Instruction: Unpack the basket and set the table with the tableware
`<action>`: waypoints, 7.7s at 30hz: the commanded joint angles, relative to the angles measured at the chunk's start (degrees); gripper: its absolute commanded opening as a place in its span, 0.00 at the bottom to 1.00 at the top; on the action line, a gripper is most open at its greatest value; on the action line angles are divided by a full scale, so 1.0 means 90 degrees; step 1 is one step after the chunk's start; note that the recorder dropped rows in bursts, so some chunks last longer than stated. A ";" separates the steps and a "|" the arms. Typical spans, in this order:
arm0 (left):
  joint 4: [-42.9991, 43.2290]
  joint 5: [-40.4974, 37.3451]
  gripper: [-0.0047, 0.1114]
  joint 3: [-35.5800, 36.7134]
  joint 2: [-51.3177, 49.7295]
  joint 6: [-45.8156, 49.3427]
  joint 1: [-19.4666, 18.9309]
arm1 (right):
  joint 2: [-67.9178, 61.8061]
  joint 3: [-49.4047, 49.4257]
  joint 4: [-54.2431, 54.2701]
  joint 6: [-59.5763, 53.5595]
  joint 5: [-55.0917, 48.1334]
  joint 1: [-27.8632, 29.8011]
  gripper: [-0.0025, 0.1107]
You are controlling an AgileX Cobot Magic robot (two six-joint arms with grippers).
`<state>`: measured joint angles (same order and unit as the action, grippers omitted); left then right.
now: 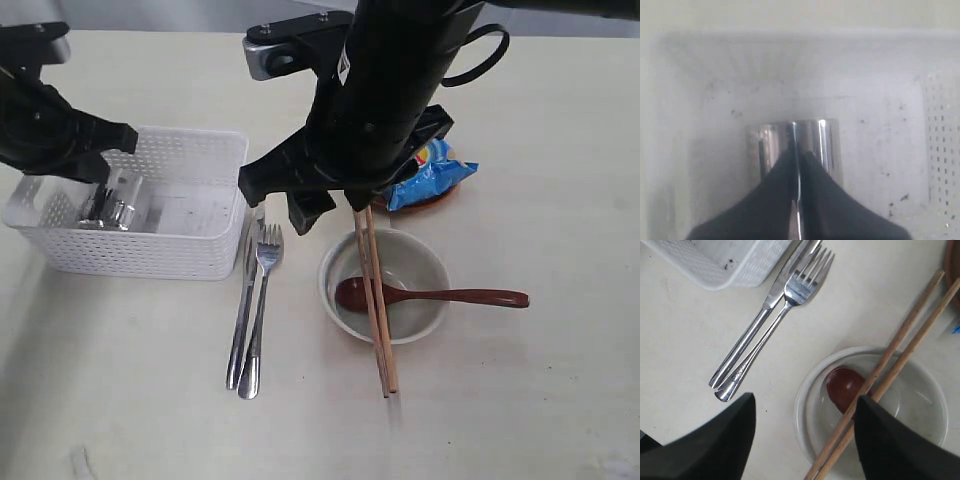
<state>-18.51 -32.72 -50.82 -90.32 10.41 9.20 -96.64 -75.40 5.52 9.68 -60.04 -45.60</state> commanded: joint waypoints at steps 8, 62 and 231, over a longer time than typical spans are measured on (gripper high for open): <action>-0.0247 -0.0316 0.23 0.0013 0.0461 0.0248 0.0018 | 0.0053 -0.0039 -0.0007 -0.0085 -0.0002 0.0038 0.52; -0.1184 -0.0599 0.04 -0.0366 0.0700 0.1270 0.0457 | 0.0053 -0.0039 0.0073 -0.0352 0.0023 0.0015 0.52; -0.9049 -0.0385 0.04 0.0345 -0.0052 1.1152 0.0462 | -0.3942 -0.4719 0.1032 0.0570 0.0829 0.3977 0.02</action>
<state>-98.82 -33.46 -44.11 -84.96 109.07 13.05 -132.77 -117.47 14.46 17.61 -50.05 -11.50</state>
